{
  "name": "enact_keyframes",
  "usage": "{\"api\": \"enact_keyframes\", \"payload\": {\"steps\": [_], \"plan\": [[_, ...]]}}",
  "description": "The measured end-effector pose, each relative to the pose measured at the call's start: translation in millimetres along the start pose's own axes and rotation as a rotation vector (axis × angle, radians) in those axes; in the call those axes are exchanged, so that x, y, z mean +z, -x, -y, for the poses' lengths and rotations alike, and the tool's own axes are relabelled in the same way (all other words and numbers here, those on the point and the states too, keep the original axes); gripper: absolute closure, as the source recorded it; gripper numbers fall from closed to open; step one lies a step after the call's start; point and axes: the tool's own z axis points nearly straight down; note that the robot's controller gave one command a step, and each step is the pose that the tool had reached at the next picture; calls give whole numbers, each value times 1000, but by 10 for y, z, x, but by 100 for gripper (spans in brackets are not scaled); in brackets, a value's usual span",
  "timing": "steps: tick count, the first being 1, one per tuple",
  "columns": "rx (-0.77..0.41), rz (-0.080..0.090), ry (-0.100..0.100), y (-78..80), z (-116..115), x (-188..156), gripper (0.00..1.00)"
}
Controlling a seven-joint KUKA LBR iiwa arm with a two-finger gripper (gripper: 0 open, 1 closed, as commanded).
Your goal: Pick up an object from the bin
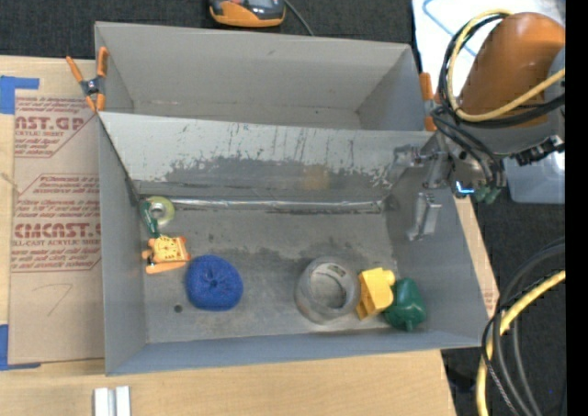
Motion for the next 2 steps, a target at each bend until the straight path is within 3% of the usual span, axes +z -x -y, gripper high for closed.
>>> {"api": "enact_keyframes", "payload": {"steps": [1, 2], "plan": [[-2, 8, -1, 17, -6, -46, 0], [-161, 15, -4, -661, 236, 1230, 0]]}}
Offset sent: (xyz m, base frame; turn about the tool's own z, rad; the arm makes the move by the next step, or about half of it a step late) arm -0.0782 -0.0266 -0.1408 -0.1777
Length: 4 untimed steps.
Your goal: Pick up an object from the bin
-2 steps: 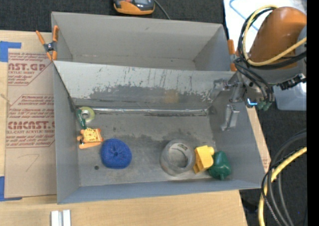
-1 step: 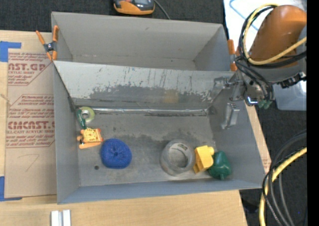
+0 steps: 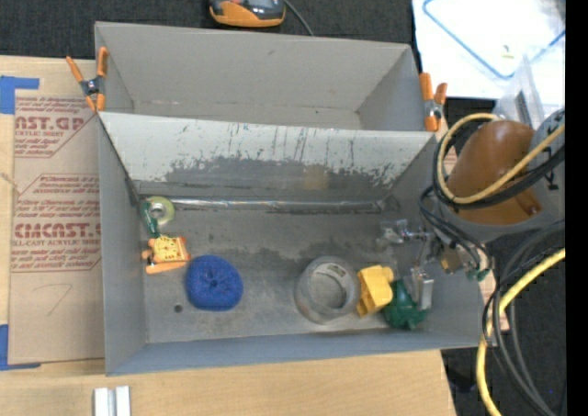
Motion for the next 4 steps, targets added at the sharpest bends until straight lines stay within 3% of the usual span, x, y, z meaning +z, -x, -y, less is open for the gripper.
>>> {"api": "enact_keyframes", "payload": {"steps": [1, 2, 3, 4], "plan": [[-11, 4, -1, 75, -8, -112, 0], [40, 12, 1, -320, -362, -127, 0], [-12, 21, -5, -346, -290, 170, 0], [101, 15, 2, -219, -336, 182, 100]]}}
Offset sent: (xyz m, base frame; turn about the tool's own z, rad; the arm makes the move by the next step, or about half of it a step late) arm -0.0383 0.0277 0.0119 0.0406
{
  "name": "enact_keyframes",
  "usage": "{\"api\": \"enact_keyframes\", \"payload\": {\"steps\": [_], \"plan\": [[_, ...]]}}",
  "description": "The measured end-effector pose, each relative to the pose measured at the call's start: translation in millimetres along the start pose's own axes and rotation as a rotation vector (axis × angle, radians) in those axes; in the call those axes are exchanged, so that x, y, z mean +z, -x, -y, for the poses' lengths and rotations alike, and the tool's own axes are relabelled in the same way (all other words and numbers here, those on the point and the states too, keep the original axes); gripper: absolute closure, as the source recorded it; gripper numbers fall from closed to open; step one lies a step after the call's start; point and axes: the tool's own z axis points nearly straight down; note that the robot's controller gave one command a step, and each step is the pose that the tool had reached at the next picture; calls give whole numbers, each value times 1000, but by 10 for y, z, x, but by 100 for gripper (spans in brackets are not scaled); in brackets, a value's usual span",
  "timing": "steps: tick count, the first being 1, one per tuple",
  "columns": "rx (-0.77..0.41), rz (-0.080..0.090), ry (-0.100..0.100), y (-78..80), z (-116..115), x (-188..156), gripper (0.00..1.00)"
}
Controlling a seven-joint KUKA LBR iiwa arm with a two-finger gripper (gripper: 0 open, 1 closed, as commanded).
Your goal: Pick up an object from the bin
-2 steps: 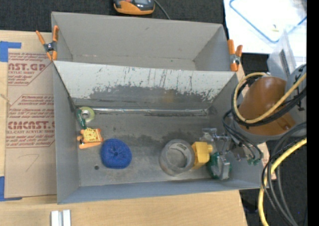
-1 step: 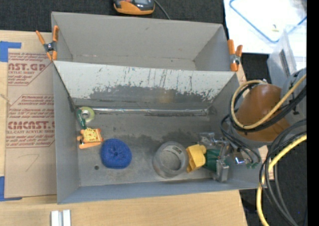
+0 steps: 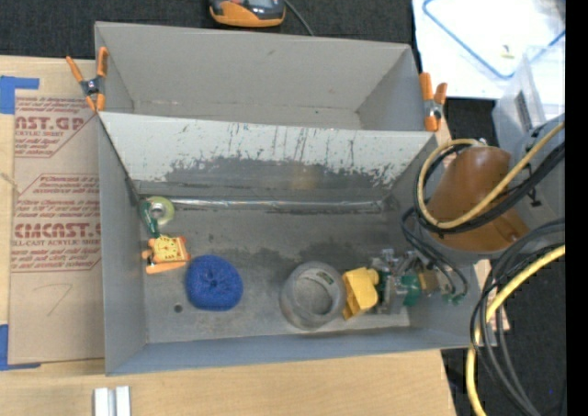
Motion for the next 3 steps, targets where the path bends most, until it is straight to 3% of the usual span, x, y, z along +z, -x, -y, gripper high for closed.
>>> {"api": "enact_keyframes", "payload": {"steps": [1, 2, 3], "plan": [[0, 0, 0, 0, 0, 0, 100], [0, -8, 2, -13, -8, -342, 100], [0, -2, 0, 14, -3, -770, 100]]}}
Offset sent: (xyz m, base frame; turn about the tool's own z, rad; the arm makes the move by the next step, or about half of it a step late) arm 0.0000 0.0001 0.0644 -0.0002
